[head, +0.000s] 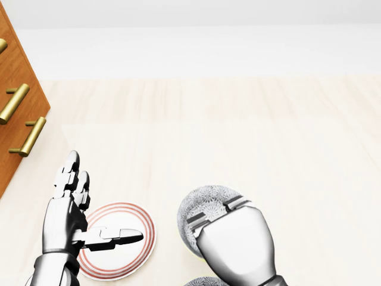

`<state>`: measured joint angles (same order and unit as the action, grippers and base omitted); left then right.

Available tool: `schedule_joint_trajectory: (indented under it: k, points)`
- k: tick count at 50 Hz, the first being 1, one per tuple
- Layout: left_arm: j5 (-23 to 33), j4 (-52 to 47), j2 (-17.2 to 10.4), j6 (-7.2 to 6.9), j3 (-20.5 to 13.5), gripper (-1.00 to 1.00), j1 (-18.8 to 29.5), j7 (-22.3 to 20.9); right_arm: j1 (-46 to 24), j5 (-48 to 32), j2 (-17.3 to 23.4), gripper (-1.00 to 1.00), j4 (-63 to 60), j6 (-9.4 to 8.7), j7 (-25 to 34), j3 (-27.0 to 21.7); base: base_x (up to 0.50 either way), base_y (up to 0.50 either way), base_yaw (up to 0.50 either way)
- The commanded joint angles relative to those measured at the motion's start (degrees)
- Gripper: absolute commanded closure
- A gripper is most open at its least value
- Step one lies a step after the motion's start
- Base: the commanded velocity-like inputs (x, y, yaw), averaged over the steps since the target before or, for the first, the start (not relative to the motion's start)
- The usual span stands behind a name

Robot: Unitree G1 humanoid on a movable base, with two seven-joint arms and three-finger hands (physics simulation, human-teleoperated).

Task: Stack the bowl at the front on the bowl in the middle.

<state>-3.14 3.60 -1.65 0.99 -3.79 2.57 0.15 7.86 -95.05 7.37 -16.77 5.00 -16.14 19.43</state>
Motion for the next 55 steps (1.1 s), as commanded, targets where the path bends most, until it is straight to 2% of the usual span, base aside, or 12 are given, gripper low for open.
schedule_joint_trajectory:
  k: [1, 3, 6, 8, 11, 13, 21, 25, 29, 34, 50, 55]
  points:
    - [0.03, -0.37, 0.03, -0.30, 0.04, -1.00, -0.06, 0.08, 0.21, 3.99, 0.01, 1.00, 0.01, 0.00, -1.59, 0.14, 0.00, 0.00, 0.00]
    - [0.06, 0.02, 0.02, 0.03, 0.01, -1.00, 0.05, 0.07, 0.42, 3.93, 0.07, 1.00, -0.01, 0.00, -1.82, 0.26, 0.00, 0.00, 0.00]
    - [0.07, -0.37, 0.04, -0.22, 0.06, -1.00, -0.10, 0.10, 0.67, 3.84, 0.24, 1.00, -0.03, 0.00, -2.08, 0.39, 0.00, 0.00, 0.00]
    - [0.04, 0.71, 0.00, 0.55, -0.05, -1.00, 0.22, 0.04, 0.66, 3.36, 0.50, 1.00, 0.80, 0.00, -3.10, 0.38, 0.00, 0.00, 0.00]
    - [0.04, -0.30, 0.00, -0.20, 0.03, -1.00, -0.03, 0.09, 0.71, 3.29, 0.67, 1.00, 1.32, 0.00, -3.56, 0.28, 0.00, 0.00, 0.00]
    - [0.04, -0.28, 0.00, -0.16, 0.02, -1.00, -0.03, 0.07, 0.76, 3.42, 0.64, 1.00, 1.31, 0.00, -3.44, 0.25, 0.00, 0.00, 0.00]
    - [0.03, 0.99, -0.05, 0.85, -0.13, -1.00, 0.21, 0.02, 0.63, 3.16, 0.56, 1.00, 2.82, 0.00, -4.44, 0.50, 0.00, 0.00, 0.00]
    - [0.05, 0.72, -0.05, 0.67, -0.07, -1.00, 0.14, 0.07, 0.41, 2.95, 0.51, 1.00, 3.51, 0.00, -4.81, 0.65, 0.00, 0.00, 0.00]
    - [-0.01, 1.22, -0.08, 1.08, -0.14, -1.00, 0.21, 0.00, -0.41, 2.88, 0.11, 1.00, 5.23, 0.00, -5.67, 0.78, 0.00, 0.00, 0.00]
    - [0.00, 0.55, -0.08, 0.42, -0.07, -1.00, 0.16, 0.08, -0.91, 3.34, -0.19, 1.00, 5.09, 0.00, -5.32, 0.74, 0.00, 0.00, 0.00]
    - [0.00, 0.21, -0.02, 0.07, -0.05, -1.00, 0.08, 0.14, -2.90, 4.02, -0.70, 1.00, 7.13, 0.00, -5.36, -0.21, 0.00, 0.00, 0.00]
    - [0.01, 0.63, -0.02, 0.34, -0.04, -1.00, 0.21, 0.15, -3.27, 3.66, -0.80, 1.00, 7.76, 0.00, -5.80, -0.49, 0.00, 0.00, 0.00]
